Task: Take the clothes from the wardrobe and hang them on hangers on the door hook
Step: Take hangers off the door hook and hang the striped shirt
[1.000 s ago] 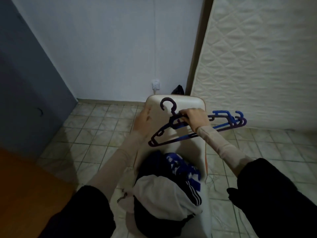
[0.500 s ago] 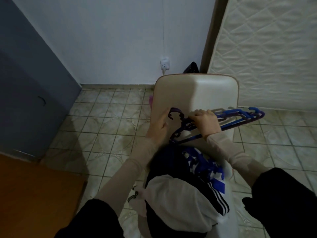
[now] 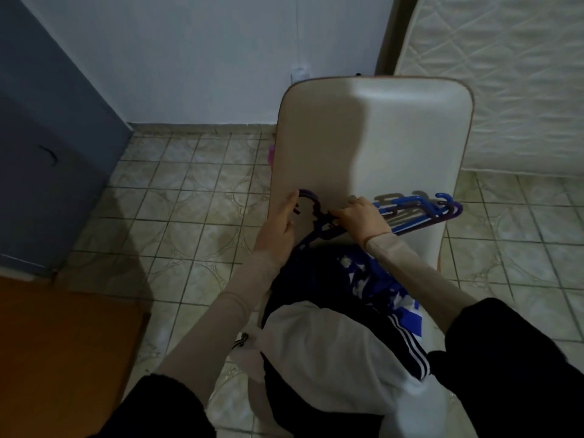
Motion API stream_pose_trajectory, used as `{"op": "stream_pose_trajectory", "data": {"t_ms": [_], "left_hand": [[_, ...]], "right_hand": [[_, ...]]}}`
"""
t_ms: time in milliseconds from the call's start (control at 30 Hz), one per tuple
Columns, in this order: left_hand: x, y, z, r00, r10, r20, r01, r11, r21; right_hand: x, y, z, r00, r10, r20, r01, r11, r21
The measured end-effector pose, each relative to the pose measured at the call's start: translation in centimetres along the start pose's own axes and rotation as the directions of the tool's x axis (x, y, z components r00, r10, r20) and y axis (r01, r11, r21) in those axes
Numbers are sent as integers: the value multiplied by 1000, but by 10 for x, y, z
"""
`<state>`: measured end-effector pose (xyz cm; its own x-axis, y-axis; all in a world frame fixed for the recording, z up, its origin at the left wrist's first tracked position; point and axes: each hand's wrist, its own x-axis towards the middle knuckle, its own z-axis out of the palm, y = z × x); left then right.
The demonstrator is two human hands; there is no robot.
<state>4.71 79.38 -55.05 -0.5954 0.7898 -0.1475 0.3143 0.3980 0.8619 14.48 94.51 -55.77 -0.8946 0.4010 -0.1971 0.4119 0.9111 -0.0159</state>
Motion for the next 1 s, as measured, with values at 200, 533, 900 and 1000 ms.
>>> {"op": "stream_pose_trajectory", "data": {"t_ms": [200, 533, 900, 1000], "left_hand": [[0, -4, 2, 998, 49, -32, -47, 997, 62], [2, -13, 25, 998, 59, -3, -56, 969, 242], [-2, -21, 65, 997, -12, 75, -1, 986, 165], [-1, -29, 76, 995, -46, 86, 32, 987, 156]], "right_hand": [[8, 9, 1, 1000, -28, -9, 29, 998, 48], [20, 27, 25, 989, -13, -151, 23, 997, 71], [2, 51, 55, 996, 83, -43, -67, 952, 297], [-1, 52, 60, 993, 99, -60, -74, 943, 325]]}}
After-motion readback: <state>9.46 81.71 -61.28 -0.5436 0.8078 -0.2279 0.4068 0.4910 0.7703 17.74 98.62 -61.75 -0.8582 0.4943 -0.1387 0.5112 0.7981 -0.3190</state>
